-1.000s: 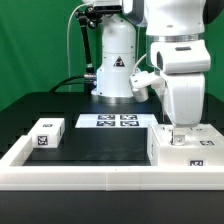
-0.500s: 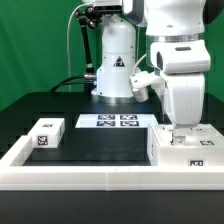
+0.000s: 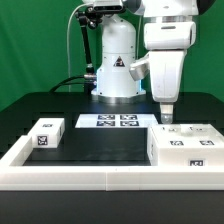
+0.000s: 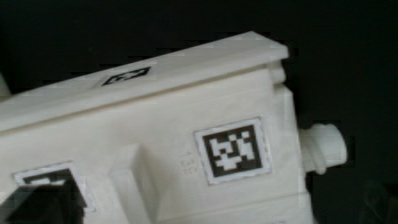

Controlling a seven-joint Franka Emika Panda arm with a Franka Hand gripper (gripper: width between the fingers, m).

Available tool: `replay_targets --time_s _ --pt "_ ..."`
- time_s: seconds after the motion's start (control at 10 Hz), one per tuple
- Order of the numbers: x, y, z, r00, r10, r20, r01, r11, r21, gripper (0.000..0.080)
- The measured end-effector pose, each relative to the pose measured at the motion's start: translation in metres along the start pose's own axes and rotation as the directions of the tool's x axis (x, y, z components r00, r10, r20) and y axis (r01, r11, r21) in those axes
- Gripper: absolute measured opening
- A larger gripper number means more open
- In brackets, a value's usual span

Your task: Assemble cabinet

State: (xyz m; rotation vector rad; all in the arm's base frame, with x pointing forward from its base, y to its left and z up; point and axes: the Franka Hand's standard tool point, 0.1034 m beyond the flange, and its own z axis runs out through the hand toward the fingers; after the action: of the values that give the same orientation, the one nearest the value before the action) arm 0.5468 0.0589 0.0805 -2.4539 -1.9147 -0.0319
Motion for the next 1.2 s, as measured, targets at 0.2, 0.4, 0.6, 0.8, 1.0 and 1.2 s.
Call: replay_targets --time_s 0.2,0.4,0.6,0.8,1.0,1.2 --pt "0.0 0.0 0.001 1.0 0.009 0.0 -0.009 1.0 0.001 0.0796" --pt "-0.001 0.0 0.0 0.981 0.192 -0.025 -0.193 0.981 -0.009 0.0796" --pt "-0.011 -0.012 -0.004 0.854 0.509 -0.103 -0.515 0.856 -0.036 0.0796" --pt "0.0 -0.026 0.0 0.651 0.749 -0.123 -0.755 0.656 0.0 0.0796" --pt "0.001 -0.025 0.0 0.576 0.808 -0.126 -0.812 0.583 0.019 0.0796" --pt "0.004 -0.026 0.0 0.476 0.871 -0.124 -0.874 0.484 0.045 0.0796"
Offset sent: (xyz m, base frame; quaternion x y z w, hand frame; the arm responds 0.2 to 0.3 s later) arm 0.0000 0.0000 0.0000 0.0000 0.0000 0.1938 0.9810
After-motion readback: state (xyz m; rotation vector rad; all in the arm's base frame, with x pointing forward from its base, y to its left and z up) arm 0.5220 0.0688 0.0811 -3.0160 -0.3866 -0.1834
